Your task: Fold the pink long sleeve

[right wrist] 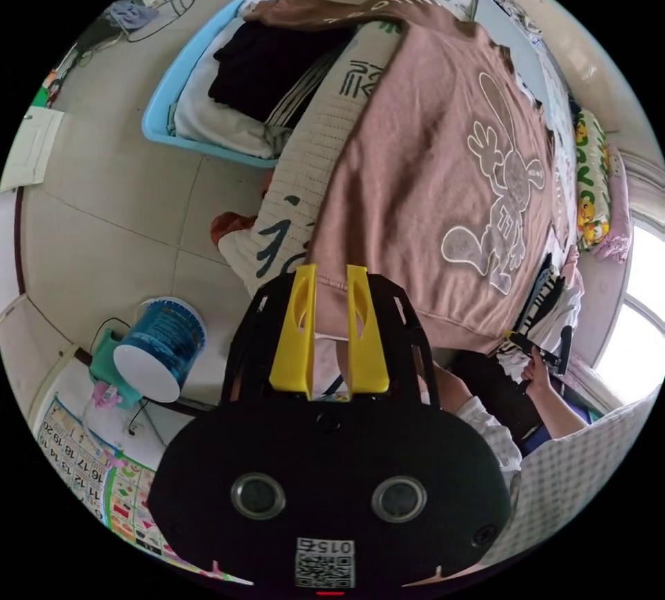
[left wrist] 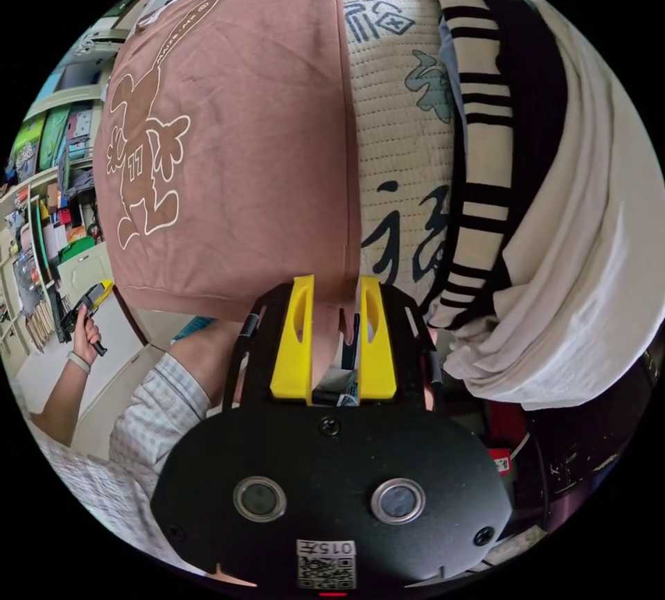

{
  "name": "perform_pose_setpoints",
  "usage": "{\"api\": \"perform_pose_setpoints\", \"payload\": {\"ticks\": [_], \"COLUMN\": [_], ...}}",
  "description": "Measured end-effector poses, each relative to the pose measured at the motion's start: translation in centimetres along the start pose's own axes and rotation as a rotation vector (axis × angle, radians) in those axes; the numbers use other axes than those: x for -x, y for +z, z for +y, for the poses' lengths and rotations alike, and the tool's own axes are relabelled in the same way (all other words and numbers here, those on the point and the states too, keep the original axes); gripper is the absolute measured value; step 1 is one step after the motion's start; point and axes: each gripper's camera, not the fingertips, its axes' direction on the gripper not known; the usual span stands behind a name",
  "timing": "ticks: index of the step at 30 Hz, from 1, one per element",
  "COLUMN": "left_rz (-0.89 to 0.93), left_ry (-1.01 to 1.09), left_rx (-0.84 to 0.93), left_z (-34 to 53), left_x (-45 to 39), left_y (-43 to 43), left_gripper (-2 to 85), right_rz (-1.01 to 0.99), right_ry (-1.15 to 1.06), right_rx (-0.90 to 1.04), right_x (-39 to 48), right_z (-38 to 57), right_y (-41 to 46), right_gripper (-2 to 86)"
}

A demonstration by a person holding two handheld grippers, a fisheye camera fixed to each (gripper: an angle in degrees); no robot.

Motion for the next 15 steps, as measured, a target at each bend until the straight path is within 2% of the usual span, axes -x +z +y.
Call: {"api": "perform_pose_setpoints", "payload": {"ticks": [8, 10, 15], "left_rz": [0.018, 0.041, 0.074], "left_ry": [-0.021, -0.034, 0.015], "left_rx": [0.021, 0.024, 0.041], "left_z": [0.4, 0.7, 0.8], "left_x": [4.2, 5.3, 8.3], "left_y": [-6.5, -8.2, -11.6], "left_gripper": [2.0, 1.2, 0.6], "right_rz": [-0.013, -0.024, -0.087], "right_ry": [0.058, 0.077, 0.073], "right_rx": [0.066, 0.078, 0.083], "right_x": [-1.0, -1.5, -3.7], "right_z": [3.1, 4.0, 6.8], "right_y": [-3.3, -4.5, -7.5], "right_gripper": [4.5, 0.5, -0.8]}}
